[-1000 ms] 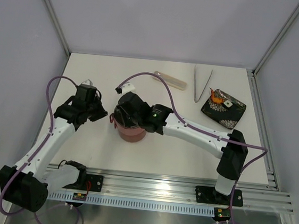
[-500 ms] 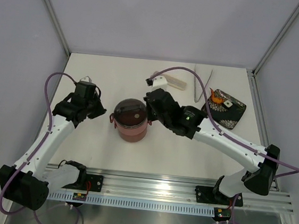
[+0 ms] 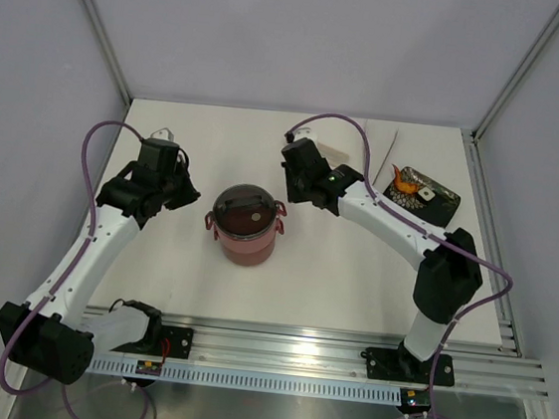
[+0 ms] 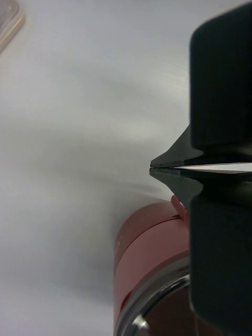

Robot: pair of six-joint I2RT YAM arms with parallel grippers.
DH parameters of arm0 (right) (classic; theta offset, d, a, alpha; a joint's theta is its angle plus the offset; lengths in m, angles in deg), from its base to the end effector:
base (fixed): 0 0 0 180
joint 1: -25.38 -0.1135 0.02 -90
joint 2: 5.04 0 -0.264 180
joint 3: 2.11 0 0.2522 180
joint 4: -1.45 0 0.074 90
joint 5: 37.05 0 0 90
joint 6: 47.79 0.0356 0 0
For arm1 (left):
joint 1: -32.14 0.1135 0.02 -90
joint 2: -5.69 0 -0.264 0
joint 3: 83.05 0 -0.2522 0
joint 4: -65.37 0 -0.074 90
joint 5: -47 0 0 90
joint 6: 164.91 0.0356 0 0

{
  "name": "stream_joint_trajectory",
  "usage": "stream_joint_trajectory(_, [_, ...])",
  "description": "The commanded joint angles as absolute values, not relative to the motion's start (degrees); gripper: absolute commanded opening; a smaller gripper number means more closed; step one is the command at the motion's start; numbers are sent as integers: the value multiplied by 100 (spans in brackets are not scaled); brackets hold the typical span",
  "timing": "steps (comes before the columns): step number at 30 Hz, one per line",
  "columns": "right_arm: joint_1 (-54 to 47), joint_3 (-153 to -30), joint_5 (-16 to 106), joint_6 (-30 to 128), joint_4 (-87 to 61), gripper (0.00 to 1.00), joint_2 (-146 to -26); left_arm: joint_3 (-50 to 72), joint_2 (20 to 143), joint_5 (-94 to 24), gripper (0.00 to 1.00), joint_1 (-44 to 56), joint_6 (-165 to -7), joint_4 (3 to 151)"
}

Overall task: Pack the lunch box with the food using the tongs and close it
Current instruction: Close the fastener on the packing box.

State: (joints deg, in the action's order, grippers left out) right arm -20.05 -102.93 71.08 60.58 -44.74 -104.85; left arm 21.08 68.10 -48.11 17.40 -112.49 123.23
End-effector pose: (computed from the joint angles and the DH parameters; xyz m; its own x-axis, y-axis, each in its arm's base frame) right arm 0.2838 0.2723 0.3016 -0.6373 -0.2201 -0.7385 -0.3396 0.9405 0.0127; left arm 0.2147 -0.0532 0.3296 -0.6533 -0.4562 -0.6042 -0.2606 0.8848 -0.3863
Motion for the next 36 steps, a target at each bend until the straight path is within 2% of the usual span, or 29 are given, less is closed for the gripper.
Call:
stream_joint_trajectory(1, [-1909, -10780, 6492, 5707, -4158, 6, -10760, 2087, 6879, -4766, 0, 1720, -11121, 12194])
stream_joint_trajectory(16, [-1883, -10834, 5085, 5398, -3807, 6, -11113, 2351, 6932, -4538, 0, 1711, -11033, 12097])
stream_joint_trajectory(36, [-1883, -9910, 4899, 5715, -3771, 5, -10198, 2289, 7011, -4713, 0, 1711, -10971, 12176])
